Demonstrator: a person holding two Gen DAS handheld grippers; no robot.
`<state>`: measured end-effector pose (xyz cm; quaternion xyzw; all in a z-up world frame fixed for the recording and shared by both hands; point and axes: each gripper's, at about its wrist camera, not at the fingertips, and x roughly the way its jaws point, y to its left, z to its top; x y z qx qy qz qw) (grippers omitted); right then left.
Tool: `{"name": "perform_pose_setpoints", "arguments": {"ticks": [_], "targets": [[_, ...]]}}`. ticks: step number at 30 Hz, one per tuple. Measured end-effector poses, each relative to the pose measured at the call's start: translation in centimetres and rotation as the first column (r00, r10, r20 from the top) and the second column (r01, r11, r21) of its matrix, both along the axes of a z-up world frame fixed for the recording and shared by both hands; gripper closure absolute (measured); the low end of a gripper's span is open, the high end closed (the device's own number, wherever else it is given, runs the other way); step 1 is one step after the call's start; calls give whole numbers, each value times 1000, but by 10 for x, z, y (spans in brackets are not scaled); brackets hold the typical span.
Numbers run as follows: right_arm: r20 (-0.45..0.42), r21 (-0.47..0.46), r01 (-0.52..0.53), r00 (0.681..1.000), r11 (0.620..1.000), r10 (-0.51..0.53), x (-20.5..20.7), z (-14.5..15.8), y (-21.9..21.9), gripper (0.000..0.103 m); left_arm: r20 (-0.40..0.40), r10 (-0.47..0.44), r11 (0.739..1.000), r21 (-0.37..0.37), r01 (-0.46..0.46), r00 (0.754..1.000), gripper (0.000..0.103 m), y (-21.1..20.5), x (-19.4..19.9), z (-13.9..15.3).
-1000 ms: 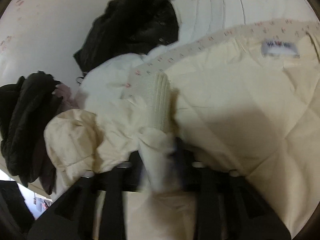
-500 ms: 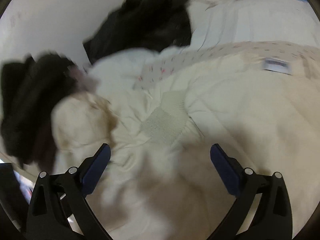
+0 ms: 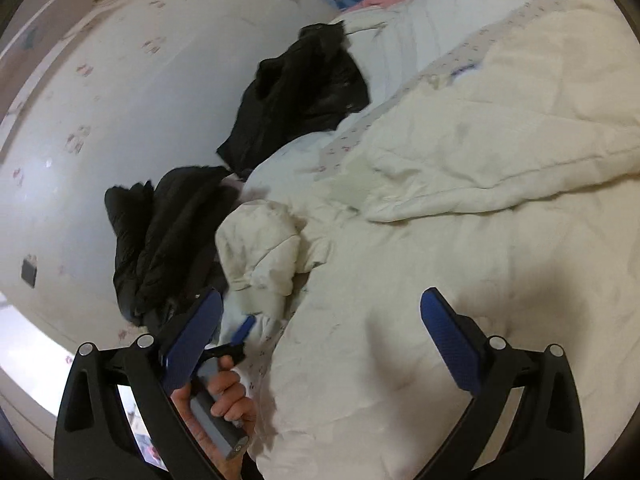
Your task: Fold large clothes
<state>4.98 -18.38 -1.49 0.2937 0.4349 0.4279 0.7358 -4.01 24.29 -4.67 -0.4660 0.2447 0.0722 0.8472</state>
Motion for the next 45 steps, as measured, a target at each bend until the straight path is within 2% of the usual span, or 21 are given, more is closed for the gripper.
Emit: {"name": "perform_pose_setpoints", "arguments": {"ticks": [3,8,10,11,12,13,14,15,17,22,25,27,32,33,34,35,37,39,42,45], "targets": [[25,14,-29,999,999,29,-7,8,10,6,4,30,999,-38,-29,1000,7,13,2,-8],[30,35,-22,999,999,21,-10,12,6,6,-52,-8,999,-47,5,999,8,16,38,-22],[20,54,-9,1000,998,8,-8,11,3,6,-71,-12,999,-32,9,997,23,13,48,-23],[16,65,-3,1000,998,2,-7,11,1,6,-53,-30,999,-38,28,998,57,11,52,-22],[11,75,0,1000,997,-1,-6,11,-1,6,-42,-65,997,-48,63,997,79,9,58,-22],[7,81,2,1000,997,-3,-6,11,-2,6,-51,-64,998,-21,63,997,84,6,61,-20],[4,89,4,1000,996,-4,-5,12,-3,6,-34,-66,998,7,66,997,94,2,61,-17],[3,94,5,1000,996,-5,-5,12,-4,6,-30,-69,997,27,69,997,99,-1,60,-15],[5,98,2,1000,995,-3,-6,15,-4,6,3,-87,993,75,86,996,100,-10,57,-5],[7,108,-3,1000,994,3,-8,19,-4,6,93,-117,991,78,110,989,100,-20,33,13],[11,112,-7,1000,994,6,-9,21,-3,6,105,-137,989,73,130,985,100,-23,20,17],[10,111,-10,1000,994,9,-10,22,-2,6,74,-156,988,8,156,985,100,-19,15,8],[3,110,-7,1000,994,7,-10,21,-3,6,-44,-64,983,-172,56,997,100,9,-5,-44],[2,111,-7,1000,994,6,-10,21,-3,6,-58,-55,981,-191,43,997,93,16,-10,-51],[1,111,-6,1000,994,6,-10,20,-3,6,-85,-38,979,-203,20,996,81,20,-11,-57],[-1,110,-6,1000,994,6,-10,20,-3,6,-95,-10,979,-204,-10,995,51,22,-15,-59],[-7,108,-6,1000,994,6,-9,18,-2,6,-52,22,980,-196,-32,998,43,23,-19,-56],[-12,106,-4,1000,994,5,-9,16,-2,6,-52,19,990,-140,-27,998,28,20,-11,-48],[-21,106,-2,1000,994,5,-9,13,-2,6,-59,40,994,-102,-46,997,15,15,5,-43],[-21,106,-1,1000,994,3,-8,13,-2,6,-76,52,996,-66,-57,996,16,9,24,-39]]}}
